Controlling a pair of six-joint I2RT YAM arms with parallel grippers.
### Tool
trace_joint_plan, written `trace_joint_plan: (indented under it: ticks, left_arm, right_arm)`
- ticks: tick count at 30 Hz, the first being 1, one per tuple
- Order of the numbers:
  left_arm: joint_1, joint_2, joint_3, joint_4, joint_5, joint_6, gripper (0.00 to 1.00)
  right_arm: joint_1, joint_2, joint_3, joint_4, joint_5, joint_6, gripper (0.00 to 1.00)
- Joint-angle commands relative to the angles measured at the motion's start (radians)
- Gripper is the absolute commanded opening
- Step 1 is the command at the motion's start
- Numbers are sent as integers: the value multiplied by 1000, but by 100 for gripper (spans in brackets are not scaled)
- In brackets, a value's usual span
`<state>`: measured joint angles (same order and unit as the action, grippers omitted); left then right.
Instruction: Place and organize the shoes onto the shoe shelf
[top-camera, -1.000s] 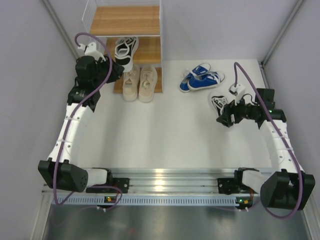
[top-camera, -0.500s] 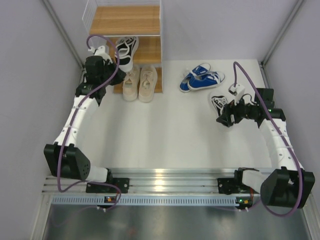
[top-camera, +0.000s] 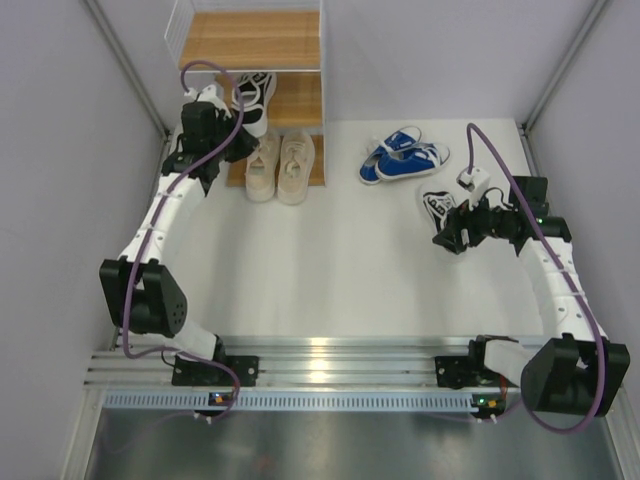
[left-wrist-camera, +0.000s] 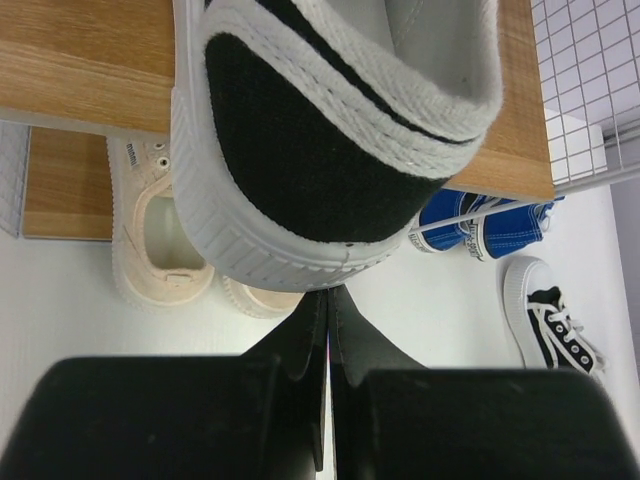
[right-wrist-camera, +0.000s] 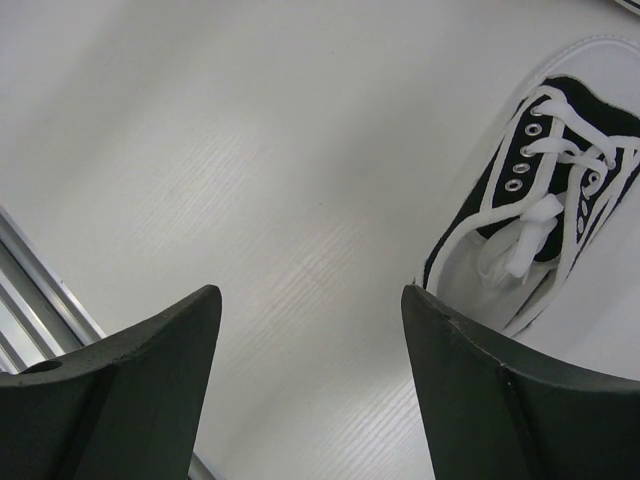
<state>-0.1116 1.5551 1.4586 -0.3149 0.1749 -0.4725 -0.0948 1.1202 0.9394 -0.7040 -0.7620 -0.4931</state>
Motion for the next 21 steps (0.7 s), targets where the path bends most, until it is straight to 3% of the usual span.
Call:
trace_joint_plan:
  ticks: [1,6,10,14,21]
  left_arm:
    - [4,16,48,103,-21,-43,2]
    - [4,30,52,122,-11,-46,7]
    - [6,16,26,161,69,-31,23]
    - [6,-53,-26,166,136,23,46]
    - [9,-254,-151,139,209,87,66]
  right_arm:
    - [-16,-20,39,18,-13,5,73]
    - [-14,-23,41,12,-7,-2,73]
    - [-14,-22,61,-18,1,-22,74]
    - [-16,-7,105,-61,41,-55,75]
    - [-29,101,171,-88,199,20,77]
